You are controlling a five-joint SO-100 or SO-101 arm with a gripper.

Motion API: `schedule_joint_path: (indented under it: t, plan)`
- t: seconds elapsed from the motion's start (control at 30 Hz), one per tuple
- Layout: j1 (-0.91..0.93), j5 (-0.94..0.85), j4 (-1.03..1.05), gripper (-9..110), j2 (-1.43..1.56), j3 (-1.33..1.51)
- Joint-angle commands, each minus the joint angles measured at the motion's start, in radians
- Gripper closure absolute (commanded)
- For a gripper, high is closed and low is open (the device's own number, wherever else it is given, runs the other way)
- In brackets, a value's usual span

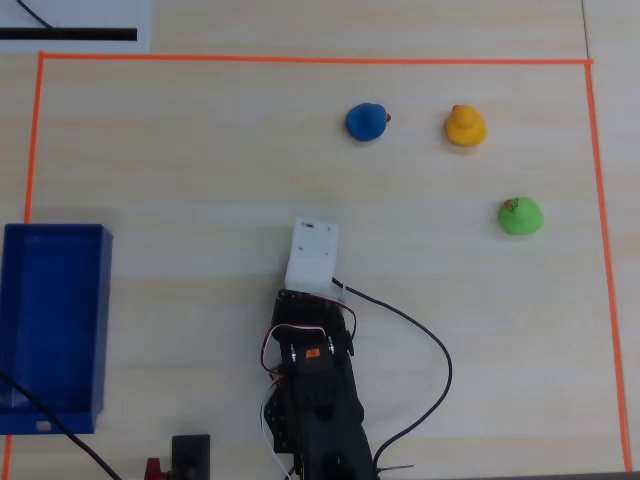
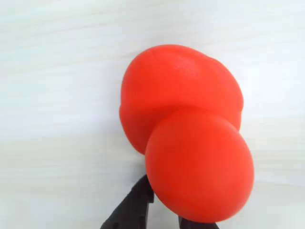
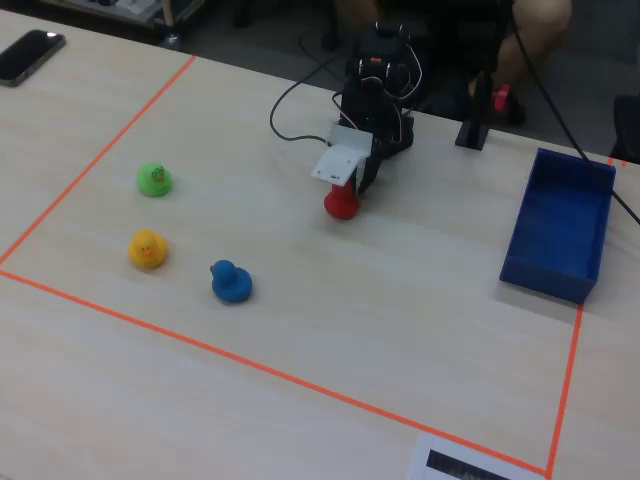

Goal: Grasp green duck and put it into box.

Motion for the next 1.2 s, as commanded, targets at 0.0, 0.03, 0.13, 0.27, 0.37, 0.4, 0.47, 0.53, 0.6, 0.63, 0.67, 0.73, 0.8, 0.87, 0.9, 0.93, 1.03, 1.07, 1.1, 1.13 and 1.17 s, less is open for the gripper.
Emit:
schedule_joint_path:
  t: [0.0, 0.03, 0.13, 0.27, 0.37, 0.4, 0.47, 0.53, 0.6, 0.63, 0.67, 0.73, 0.8, 0.87, 0.9, 0.93, 1.03, 1.07, 1.1, 1.13, 1.17]
  plan:
    - [0.011, -0.038, 0.018, 101, -0.014, -0.006]
    - [0.021, -0.055, 0.020, 101, -0.014, -0.006]
    - [0.066, -0.091, 0.031, 101, -0.014, -0.018]
    - [0.106, -0.129, 0.069, 101, -0.069, -0.120]
    - [0.106, -0.137, 0.137, 101, -0.152, -0.278]
    - [0.103, -0.138, 0.161, 101, -0.179, -0.331]
    - [0.100, -0.143, 0.190, 101, -0.241, -0.434]
    - [0.109, -0.146, 0.207, 101, -0.322, -0.537]
    - [0.135, -0.155, 0.213, 101, -0.417, -0.650]
    - [0.155, -0.161, 0.212, 101, -0.465, -0.712]
    - [0.176, -0.170, 0.210, 101, -0.518, -0.776]
    - [0.222, -0.184, 0.201, 101, -0.626, -0.904]
    - [0.272, -0.209, 0.195, 101, -0.729, -1.028]
    - [0.325, -0.238, 0.187, 101, -0.833, -1.144]
    - [0.356, -0.255, 0.181, 101, -0.890, -1.203]
    - [0.388, -0.272, 0.169, 100, -0.943, -1.258]
    - [0.508, -0.328, 0.106, 98, -1.111, -1.407]
    - [0.552, -0.350, 0.077, 97, -1.164, -1.450]
    - [0.594, -0.367, 0.041, 95, -1.215, -1.485]
    - [0.634, -0.380, -0.005, 94, -1.262, -1.514]
    - [0.672, -0.388, -0.055, 91, -1.312, -1.537]
